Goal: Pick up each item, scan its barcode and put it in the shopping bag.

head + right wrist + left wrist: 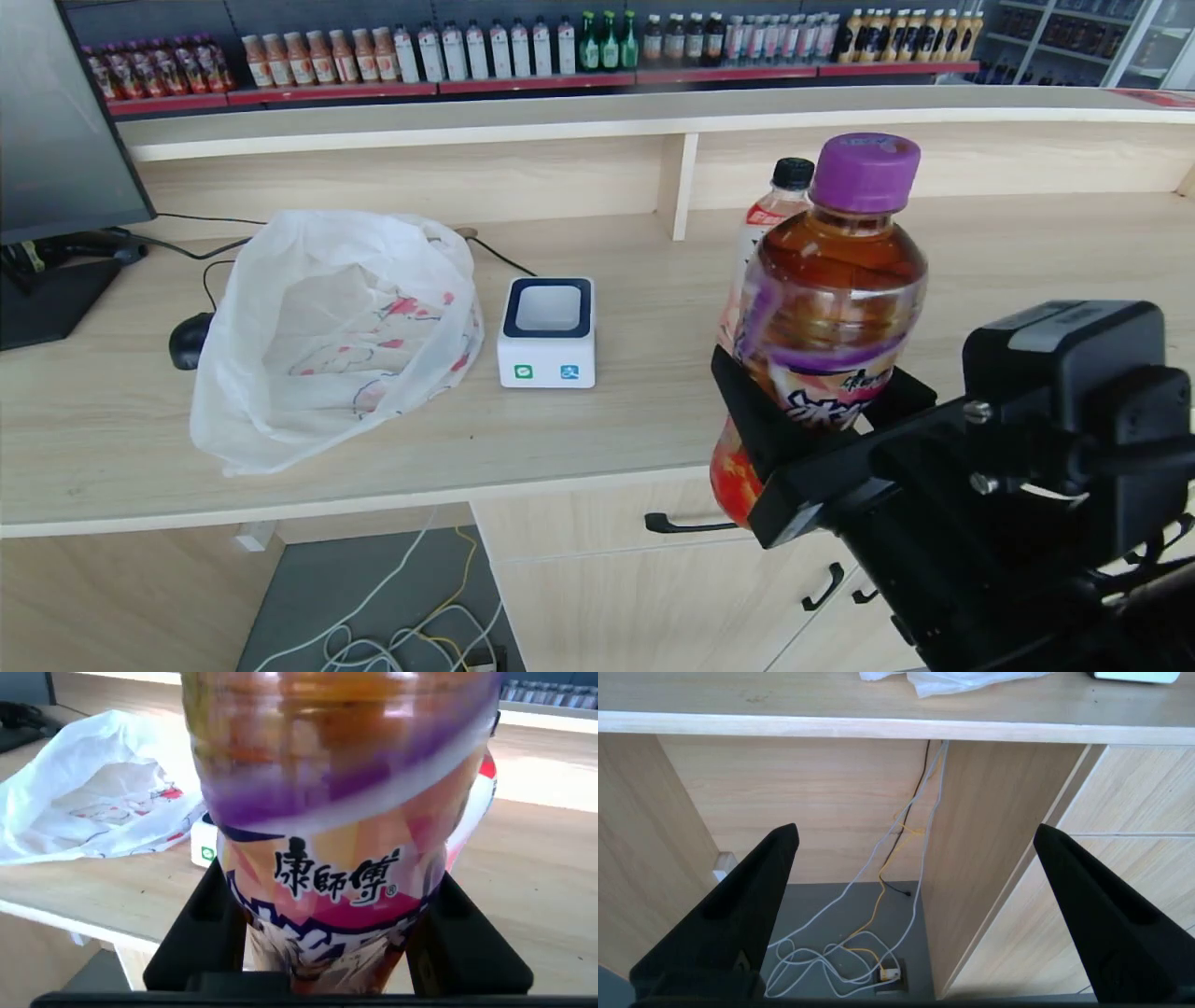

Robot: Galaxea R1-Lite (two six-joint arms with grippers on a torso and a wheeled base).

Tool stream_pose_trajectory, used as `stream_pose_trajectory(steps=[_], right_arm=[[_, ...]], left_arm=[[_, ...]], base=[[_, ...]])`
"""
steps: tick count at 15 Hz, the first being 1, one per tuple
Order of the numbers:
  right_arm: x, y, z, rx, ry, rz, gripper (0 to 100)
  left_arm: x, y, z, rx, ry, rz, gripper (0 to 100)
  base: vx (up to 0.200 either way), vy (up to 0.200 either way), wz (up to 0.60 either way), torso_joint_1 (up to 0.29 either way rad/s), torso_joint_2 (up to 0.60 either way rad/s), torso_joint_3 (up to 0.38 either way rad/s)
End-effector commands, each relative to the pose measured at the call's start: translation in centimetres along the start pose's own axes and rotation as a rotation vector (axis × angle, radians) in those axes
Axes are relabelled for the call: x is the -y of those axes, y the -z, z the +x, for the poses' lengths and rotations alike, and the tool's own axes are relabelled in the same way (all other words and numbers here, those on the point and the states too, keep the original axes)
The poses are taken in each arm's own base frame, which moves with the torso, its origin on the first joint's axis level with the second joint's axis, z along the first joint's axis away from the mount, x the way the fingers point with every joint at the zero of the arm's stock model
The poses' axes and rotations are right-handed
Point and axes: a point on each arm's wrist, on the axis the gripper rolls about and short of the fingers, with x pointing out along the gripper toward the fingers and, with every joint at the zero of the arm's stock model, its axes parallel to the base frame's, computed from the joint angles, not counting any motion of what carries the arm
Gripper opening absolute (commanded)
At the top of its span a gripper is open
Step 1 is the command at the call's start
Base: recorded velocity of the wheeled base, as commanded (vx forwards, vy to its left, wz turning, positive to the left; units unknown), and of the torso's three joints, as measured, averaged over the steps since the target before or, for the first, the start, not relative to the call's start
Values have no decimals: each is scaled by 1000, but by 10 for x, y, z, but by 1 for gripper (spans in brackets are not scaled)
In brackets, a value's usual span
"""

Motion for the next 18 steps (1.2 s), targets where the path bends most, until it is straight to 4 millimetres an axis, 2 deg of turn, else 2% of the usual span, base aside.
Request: stream_pose_trajectory(steps=[1,2,3,4,5,8,11,15,18], right_arm=[[20,19,24,-11,33,18,0],[31,21,36,14,28,14,0],[33,21,38,22,25,13,0],[43,22,54,67,-70,6,0],[44,24,56,84,-172,-6,0],[55,27,60,76,-170,81,0],[57,27,56,83,-167,86,0],[77,19,64,145,-91,80,0],[78,12,66,174,-85,87,0]], left_arm=[[0,0,0,-1,0,0,100],[0,0,0,0,0,1,100],[0,0,0,0,0,3,100],[0,0,0,-3,0,4,100],[0,0,0,-1,0,4,100],[0,0,0,0,0,1,100],[0,0,0,-1,0,1,100],[0,0,0,-3,0,-2,100],[0,0,0,-3,-2,-5,100]], base=[[0,0,0,0,0,0],[0,0,0,0,0,0],[0,0,0,0,0,0],[0,0,0,0,0,0],[0,0,0,0,0,0],[0,0,0,0,0,0],[0,0,0,0,0,0],[0,0,0,0,0,0],[0,200,0,-1,-4,2]])
